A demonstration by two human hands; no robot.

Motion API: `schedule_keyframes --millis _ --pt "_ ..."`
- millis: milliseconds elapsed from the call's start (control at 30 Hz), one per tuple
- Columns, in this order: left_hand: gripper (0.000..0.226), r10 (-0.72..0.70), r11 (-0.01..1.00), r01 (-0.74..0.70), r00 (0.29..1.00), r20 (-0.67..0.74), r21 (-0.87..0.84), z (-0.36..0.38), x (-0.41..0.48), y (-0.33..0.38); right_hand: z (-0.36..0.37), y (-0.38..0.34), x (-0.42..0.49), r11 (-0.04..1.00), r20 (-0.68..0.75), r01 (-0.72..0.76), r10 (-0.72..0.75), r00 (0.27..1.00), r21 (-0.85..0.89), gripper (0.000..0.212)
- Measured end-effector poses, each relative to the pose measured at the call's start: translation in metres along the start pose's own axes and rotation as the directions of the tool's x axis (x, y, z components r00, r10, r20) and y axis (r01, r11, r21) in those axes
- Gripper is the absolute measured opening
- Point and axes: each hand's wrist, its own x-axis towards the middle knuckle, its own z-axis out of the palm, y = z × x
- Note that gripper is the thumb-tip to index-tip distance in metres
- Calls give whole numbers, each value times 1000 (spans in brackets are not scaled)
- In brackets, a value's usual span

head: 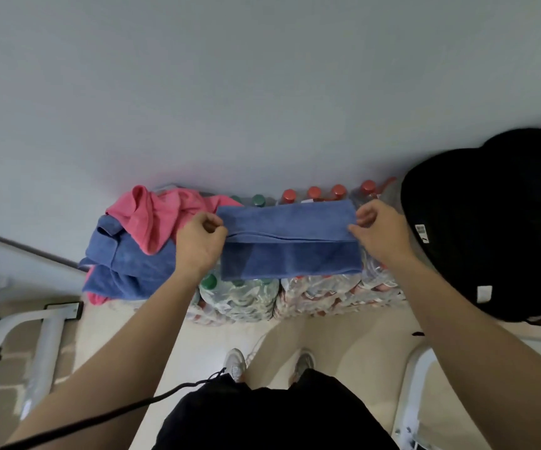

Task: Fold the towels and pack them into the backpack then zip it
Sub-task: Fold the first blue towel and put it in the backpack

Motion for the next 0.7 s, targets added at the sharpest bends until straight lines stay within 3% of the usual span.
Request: schedule_keyframes --millis 267,500,700 --pt "16 155 982 -161 986 58 101 13 -34 -15 8 17 -33 993 44 80 -76 996 -85 23" --pt "15 316 877 -359 932 179 320 16 -39 -34 20 29 -41 968 114 129 -107 988 -216 17" --pt "11 307 801 -400 913 267 445 23 -42 -52 29 39 -49 887 187 157 -81 979 -435 22"
